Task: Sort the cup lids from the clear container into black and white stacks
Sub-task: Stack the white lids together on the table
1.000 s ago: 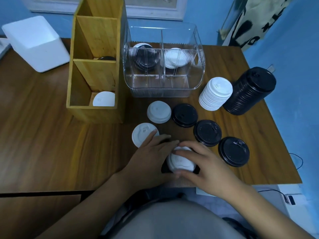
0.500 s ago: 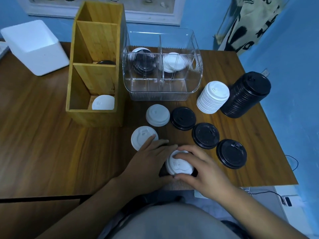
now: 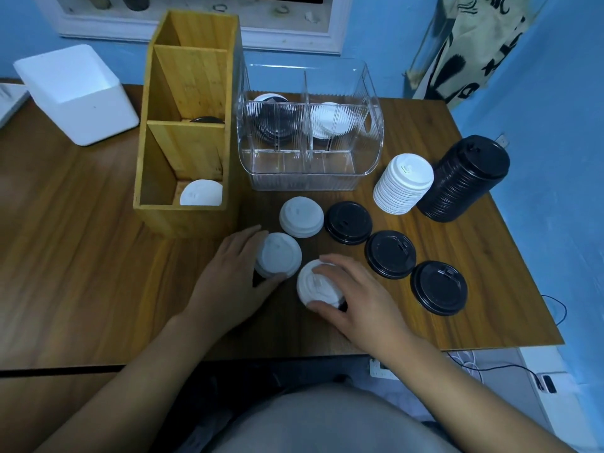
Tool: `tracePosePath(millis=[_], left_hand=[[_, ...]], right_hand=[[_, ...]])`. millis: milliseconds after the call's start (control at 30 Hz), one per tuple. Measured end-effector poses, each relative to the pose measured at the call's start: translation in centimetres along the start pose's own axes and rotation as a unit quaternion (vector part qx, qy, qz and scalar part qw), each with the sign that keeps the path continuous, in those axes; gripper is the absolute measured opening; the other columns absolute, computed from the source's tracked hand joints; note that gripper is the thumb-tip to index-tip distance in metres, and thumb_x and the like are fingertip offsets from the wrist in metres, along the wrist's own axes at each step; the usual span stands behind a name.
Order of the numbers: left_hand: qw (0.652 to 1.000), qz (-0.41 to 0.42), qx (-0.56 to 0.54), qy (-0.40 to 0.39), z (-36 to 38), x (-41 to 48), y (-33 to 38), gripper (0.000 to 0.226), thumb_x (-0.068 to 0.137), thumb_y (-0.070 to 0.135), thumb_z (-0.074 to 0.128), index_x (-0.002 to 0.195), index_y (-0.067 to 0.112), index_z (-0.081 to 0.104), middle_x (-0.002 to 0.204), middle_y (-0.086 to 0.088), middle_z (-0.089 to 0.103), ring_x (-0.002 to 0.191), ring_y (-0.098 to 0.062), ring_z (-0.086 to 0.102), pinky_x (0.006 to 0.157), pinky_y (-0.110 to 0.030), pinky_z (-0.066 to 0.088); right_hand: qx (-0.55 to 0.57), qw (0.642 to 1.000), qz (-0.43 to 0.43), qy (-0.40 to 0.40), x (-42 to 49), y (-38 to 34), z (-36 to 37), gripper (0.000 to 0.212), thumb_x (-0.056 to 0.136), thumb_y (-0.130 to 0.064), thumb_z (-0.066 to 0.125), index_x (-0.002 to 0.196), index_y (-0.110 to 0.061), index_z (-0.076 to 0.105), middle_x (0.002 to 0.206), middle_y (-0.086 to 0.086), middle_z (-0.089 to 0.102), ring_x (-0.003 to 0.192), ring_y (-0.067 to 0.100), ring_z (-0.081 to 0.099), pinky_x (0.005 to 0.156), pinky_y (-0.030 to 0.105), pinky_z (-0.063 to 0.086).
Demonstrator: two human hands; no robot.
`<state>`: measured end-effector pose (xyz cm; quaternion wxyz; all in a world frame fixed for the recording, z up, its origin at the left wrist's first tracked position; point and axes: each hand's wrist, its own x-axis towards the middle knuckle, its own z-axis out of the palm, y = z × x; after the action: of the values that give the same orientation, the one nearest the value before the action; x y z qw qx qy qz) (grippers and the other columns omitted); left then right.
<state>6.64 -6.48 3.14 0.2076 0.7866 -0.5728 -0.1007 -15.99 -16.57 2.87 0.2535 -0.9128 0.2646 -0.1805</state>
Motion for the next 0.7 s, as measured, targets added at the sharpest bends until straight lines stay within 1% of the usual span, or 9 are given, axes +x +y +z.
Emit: tracePosePath(millis=[100, 167, 267, 400, 500, 567, 600, 633, 700], left_hand=[[1.000, 0.008, -0.013, -0.006, -0.1, 0.1, -0.3, 0.081, 0.085, 0.052, 0.075, 0.151, 0.017, 0.044, 0.150, -0.001, 0.051, 0.140, -0.019, 0.041, 0.111, -0.028, 0.030], [1.000, 0.009, -0.023, -0.013, -0.2, 0.0, -0.5, 0.085, 0.084, 0.049, 0.079, 0.153, 0.017, 0.040, 0.152, -0.002, 0.049, 0.141, -0.018, 0.040, 0.112, -0.027, 0.028], [0.999, 0.005, -0.046, -0.016, -0.3, -0.1, -0.7, 0.093, 0.080, 0.049, 0.083, 0.155, 0.018, 0.037, 0.154, -0.001, 0.047, 0.142, -0.016, 0.039, 0.112, -0.025, 0.027], [0.998, 0.012, -0.062, -0.003, -0.4, 0.4, -0.7, 0.092, 0.076, 0.050, 0.085, 0.151, 0.018, 0.042, 0.149, -0.001, 0.052, 0.137, -0.017, 0.046, 0.110, -0.027, 0.035], [0.996, 0.024, -0.074, 0.045, -1.2, 0.2, -0.3, 0.091, 0.073, 0.050, 0.088, 0.147, 0.018, 0.045, 0.144, 0.000, 0.055, 0.130, -0.004, 0.043, 0.106, -0.015, 0.029], [0.991, 0.061, -0.105, 0.059, -1.8, -0.1, 0.4, 0.090, 0.072, 0.047, 0.089, 0.145, 0.017, 0.046, 0.142, 0.001, 0.055, 0.126, 0.005, 0.037, 0.103, -0.003, 0.027], [0.988, 0.083, -0.121, 0.056, -2.1, -0.3, 0.7, 0.090, 0.071, 0.046, 0.090, 0.144, 0.018, 0.046, 0.142, 0.003, 0.054, 0.126, 0.007, 0.037, 0.103, -0.001, 0.027], [0.985, 0.099, -0.130, 0.051, -2.2, -0.3, 1.0, 0.090, 0.071, 0.045, 0.091, 0.144, 0.018, 0.046, 0.141, 0.003, 0.054, 0.125, 0.006, 0.039, 0.104, -0.002, 0.029], [0.984, 0.115, -0.122, 0.064, -2.1, 0.0, 1.7, 0.089, 0.070, 0.051, 0.089, 0.141, 0.016, 0.048, 0.137, 0.000, 0.057, 0.123, 0.001, 0.043, 0.105, -0.011, 0.033]], right_hand=[[0.044, 0.999, 0.019, -0.023, 0.4, -0.1, -0.2, 0.061, 0.086, -0.055, 0.066, 0.136, -0.021, 0.054, 0.146, -0.007, 0.045, 0.132, 0.009, 0.046, 0.103, 0.028, 0.046], [0.076, 0.996, 0.037, -0.029, 0.3, 0.0, -0.7, 0.065, 0.086, -0.058, 0.065, 0.140, -0.024, 0.051, 0.150, -0.011, 0.042, 0.136, 0.002, 0.041, 0.108, 0.022, 0.039], [0.075, 0.996, 0.048, -0.022, 0.1, 0.2, -1.3, 0.064, 0.086, -0.055, 0.068, 0.141, -0.025, 0.050, 0.151, -0.012, 0.043, 0.139, 0.002, 0.038, 0.112, 0.025, 0.037], [0.051, 0.998, 0.038, 0.015, 0.5, -0.4, -1.9, 0.060, 0.086, -0.044, 0.074, 0.139, -0.023, 0.053, 0.148, -0.011, 0.046, 0.139, 0.004, 0.039, 0.113, 0.027, 0.036], [0.064, 0.997, 0.021, 0.027, 1.7, -1.7, -2.7, 0.064, 0.084, -0.036, 0.078, 0.140, -0.022, 0.053, 0.149, -0.011, 0.045, 0.141, 0.006, 0.038, 0.115, 0.027, 0.034], [0.063, 0.998, -0.019, -0.004, 2.7, -2.3, -4.0, 0.067, 0.083, -0.025, 0.080, 0.144, -0.021, 0.050, 0.153, -0.009, 0.042, 0.144, 0.008, 0.034, 0.116, 0.030, 0.033], [0.063, 0.997, -0.036, -0.034, 3.2, -2.5, -4.9, 0.070, 0.083, -0.022, 0.080, 0.145, -0.022, 0.048, 0.154, -0.010, 0.040, 0.145, 0.009, 0.033, 0.117, 0.030, 0.032], [0.067, 0.995, -0.042, -0.063, 3.7, -2.7, -5.9, 0.073, 0.082, -0.023, 0.081, 0.146, -0.024, 0.047, 0.154, -0.013, 0.039, 0.145, 0.008, 0.033, 0.117, 0.030, 0.032], [0.069, 0.994, -0.023, -0.086, 4.4, -2.9, -7.3, 0.075, 0.080, -0.039, 0.082, 0.146, -0.029, 0.047, 0.148, -0.017, 0.044, 0.140, 0.007, 0.039, 0.114, 0.032, 0.037]])
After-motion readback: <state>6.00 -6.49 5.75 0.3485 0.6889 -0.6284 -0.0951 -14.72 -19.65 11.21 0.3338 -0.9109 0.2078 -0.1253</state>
